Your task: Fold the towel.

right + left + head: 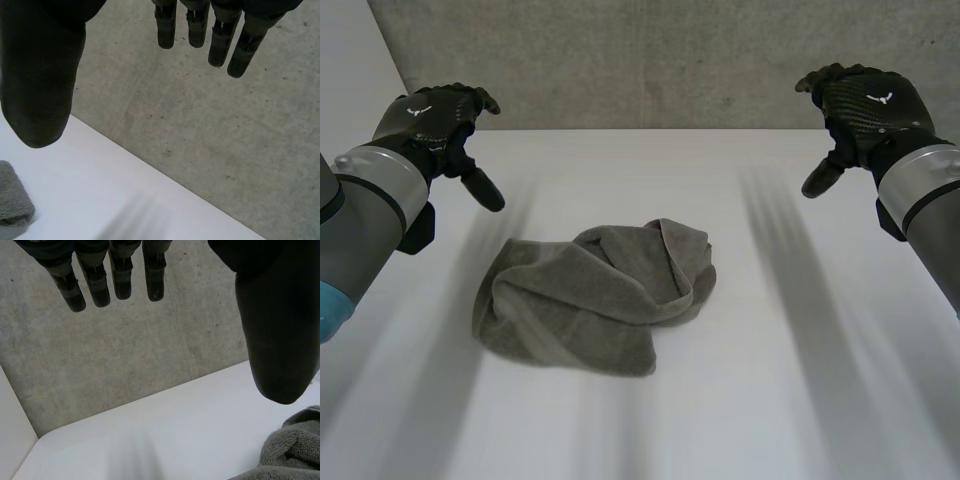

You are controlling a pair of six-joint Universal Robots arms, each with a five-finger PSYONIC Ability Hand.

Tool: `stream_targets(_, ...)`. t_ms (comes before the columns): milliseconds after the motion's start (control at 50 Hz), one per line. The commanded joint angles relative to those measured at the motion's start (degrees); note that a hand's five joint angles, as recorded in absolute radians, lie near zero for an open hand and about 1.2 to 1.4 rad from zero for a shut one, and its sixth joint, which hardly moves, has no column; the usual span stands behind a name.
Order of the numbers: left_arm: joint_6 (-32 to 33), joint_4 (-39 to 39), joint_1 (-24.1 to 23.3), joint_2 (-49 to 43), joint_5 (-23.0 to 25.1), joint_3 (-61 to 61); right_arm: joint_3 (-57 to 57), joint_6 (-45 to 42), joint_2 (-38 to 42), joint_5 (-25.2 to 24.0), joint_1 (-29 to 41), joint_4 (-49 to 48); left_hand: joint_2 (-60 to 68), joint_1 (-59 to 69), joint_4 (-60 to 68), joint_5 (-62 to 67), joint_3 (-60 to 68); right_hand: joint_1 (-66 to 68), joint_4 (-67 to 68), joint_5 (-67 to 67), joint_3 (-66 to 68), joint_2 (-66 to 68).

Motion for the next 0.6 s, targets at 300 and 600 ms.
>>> stream_targets(300, 0.2, 0.6, 0.0, -0.1, 0.1, -0.3, -1.4, 0.1, 1.3, -10.5, -1.8, 1.2, -1.7, -2.2, -3.4, -0.8, -3.0, -3.5, -4.4, -3.5, -2.5, -4.6)
stream_targets(600, 15.0, 0.4, -0.4, -11.1, 14.7, -0.5, -1.9, -24.0, 13.1, -28.9, 1.1, 9.3, -0.4, -0.9, -3.4, 0.5, -3.0, -3.5, -4.4, -3.5, -2.5, -4.6)
